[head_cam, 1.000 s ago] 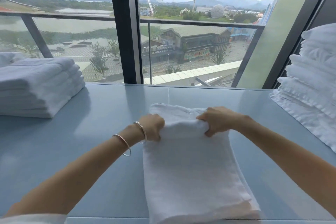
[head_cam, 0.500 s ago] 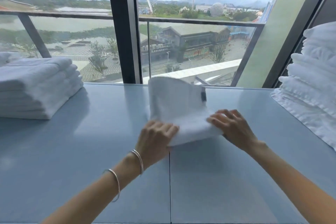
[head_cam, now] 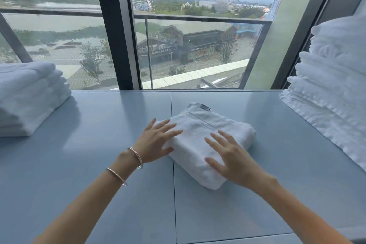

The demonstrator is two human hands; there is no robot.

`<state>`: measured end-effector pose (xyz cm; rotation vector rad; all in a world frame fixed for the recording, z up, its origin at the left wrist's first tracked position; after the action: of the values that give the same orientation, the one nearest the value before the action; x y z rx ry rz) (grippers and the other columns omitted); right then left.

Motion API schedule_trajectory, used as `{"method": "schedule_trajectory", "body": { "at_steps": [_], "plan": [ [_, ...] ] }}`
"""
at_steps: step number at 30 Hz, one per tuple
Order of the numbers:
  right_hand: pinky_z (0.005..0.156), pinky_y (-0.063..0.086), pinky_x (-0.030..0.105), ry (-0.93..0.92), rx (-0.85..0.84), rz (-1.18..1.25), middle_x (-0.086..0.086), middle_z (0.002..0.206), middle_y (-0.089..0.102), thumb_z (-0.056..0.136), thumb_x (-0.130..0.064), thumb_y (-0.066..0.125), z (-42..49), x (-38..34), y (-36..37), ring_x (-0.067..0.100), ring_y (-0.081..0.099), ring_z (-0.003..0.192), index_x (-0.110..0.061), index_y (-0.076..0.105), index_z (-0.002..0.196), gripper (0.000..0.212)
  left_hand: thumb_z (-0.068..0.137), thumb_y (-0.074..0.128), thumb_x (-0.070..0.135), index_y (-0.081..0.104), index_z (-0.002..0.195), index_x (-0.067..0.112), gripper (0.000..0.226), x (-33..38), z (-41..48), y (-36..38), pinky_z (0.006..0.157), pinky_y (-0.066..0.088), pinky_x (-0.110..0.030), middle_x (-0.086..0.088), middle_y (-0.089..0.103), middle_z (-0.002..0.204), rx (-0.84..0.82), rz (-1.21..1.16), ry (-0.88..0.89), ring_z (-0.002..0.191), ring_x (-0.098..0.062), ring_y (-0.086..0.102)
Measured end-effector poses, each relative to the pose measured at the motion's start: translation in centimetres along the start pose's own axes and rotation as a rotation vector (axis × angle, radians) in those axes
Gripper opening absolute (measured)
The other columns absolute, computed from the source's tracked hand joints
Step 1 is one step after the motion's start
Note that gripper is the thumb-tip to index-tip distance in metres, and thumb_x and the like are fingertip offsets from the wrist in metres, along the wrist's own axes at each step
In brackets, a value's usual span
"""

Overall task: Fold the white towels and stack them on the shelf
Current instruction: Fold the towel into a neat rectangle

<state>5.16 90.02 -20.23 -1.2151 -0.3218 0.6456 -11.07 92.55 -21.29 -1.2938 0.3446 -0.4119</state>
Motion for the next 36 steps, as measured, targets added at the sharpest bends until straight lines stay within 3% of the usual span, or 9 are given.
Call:
{"method": "schedule_trajectory", "body": {
  "at_steps": [4,7,11,15,17,23,29,32,36],
  "plan": [
    [0.114,0.009,0.045,0.051,-0.379,-0.087,0.003,0.154,0.020,0.072,-0.064,0.012,-0.5,-1.8,4.2,0.024,0.013,0.143,-0.017,0.020,0.147,0.089,0.060,0.083,0.031,0.070,0.102,0.025,0.044,2.0,-0.1,0.2,0.085,0.051,-0.035,0.006,0.072,0.094,0.116,-0.029,0.057,0.082,-0.014,0.070],
    [0.115,0.007,0.039,0.059,-0.461,-0.152,-0.006,0.155,0.012,0.090,-0.035,0.041,-0.8,2.0,3.4,0.017,0.007,0.143,-0.021,0.017,0.147,0.064,0.046,0.089,0.035,0.073,0.084,0.030,0.041,4.0,-0.9,-1.1,0.073,0.052,-0.020,0.013,0.071,0.072,0.226,-0.025,0.085,0.057,-0.010,0.066],
    [0.116,0.007,0.036,0.122,-0.377,-0.181,0.001,0.157,0.006,0.081,-0.011,0.051,-3.1,6.0,2.4,0.023,0.009,0.144,-0.021,-0.001,0.149,0.086,0.041,0.083,0.020,0.069,0.100,0.027,0.061,6.0,-1.6,-0.3,0.085,0.051,-0.031,0.011,0.072,0.090,0.199,0.056,0.221,0.080,-0.009,0.069],
    [0.091,0.046,0.042,0.007,-0.142,-0.229,0.009,0.130,0.056,0.047,0.006,0.075,-3.0,5.7,1.8,0.032,0.056,0.116,-0.013,0.033,0.140,0.104,0.048,0.082,0.017,0.060,0.116,0.021,0.072,5.7,-0.7,0.8,0.092,0.049,-0.038,0.006,0.069,0.107,0.144,0.107,0.289,0.098,-0.011,0.067],
    [0.086,0.050,0.039,-0.026,-0.043,-0.235,0.008,0.125,0.060,0.060,0.016,0.057,-3.2,5.2,1.0,0.031,0.060,0.111,-0.014,0.038,0.136,0.083,0.076,0.054,0.006,0.065,0.114,0.019,0.042,5.6,-0.6,-1.0,0.099,0.043,-0.039,0.006,0.070,0.108,0.248,0.128,0.354,0.098,-0.011,0.067],
    [0.090,0.050,0.044,-0.014,-0.079,-0.392,0.012,0.127,0.058,0.069,0.009,0.030,-3.7,5.0,2.7,0.035,0.058,0.114,-0.016,0.037,0.140,0.075,0.094,0.005,-0.004,0.065,0.119,0.014,0.067,5.2,-1.1,1.2,0.105,0.032,-0.038,-0.001,0.065,0.120,0.192,0.241,0.286,0.112,-0.017,0.061],
    [0.099,0.042,0.045,0.012,-0.242,-0.341,0.013,0.135,0.051,0.052,-0.003,0.075,-2.3,5.0,2.3,0.034,0.049,0.124,-0.021,0.042,0.135,0.092,0.053,0.080,0.013,0.060,0.123,0.020,0.073,3.6,-2.9,1.7,0.104,0.035,-0.048,0.004,0.064,0.121,0.190,0.167,0.226,0.111,-0.012,0.061],
    [0.116,0.004,0.040,-0.013,-0.376,-0.146,0.004,0.156,0.012,0.088,-0.022,0.049,-0.8,3.2,3.1,0.025,0.004,0.144,-0.026,0.018,0.147,0.067,0.040,0.090,0.019,0.053,0.122,0.026,0.089,2.4,-2.2,1.4,0.092,0.043,-0.057,0.006,0.066,0.115,0.139,0.171,0.133,0.107,-0.013,0.064],
    [0.117,-0.003,0.044,-0.097,-0.402,-0.152,0.003,0.157,0.000,0.081,-0.054,0.012,1.0,1.1,6.0,0.022,-0.002,0.145,-0.028,0.001,0.148,0.074,0.042,0.088,0.015,0.057,0.122,0.022,0.086,1.6,-2.1,2.0,0.096,0.041,-0.055,0.002,0.065,0.118,0.145,0.209,0.089,0.108,-0.016,0.063]
  ]
}}
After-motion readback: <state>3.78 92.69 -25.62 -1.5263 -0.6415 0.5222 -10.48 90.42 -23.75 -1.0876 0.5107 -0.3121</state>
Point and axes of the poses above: each hand's wrist, its own z-axis towards the middle knuckle, its own y-axis out of the palm, x = y × z, the point moved 10 cm from there along z, towards the middle knuckle
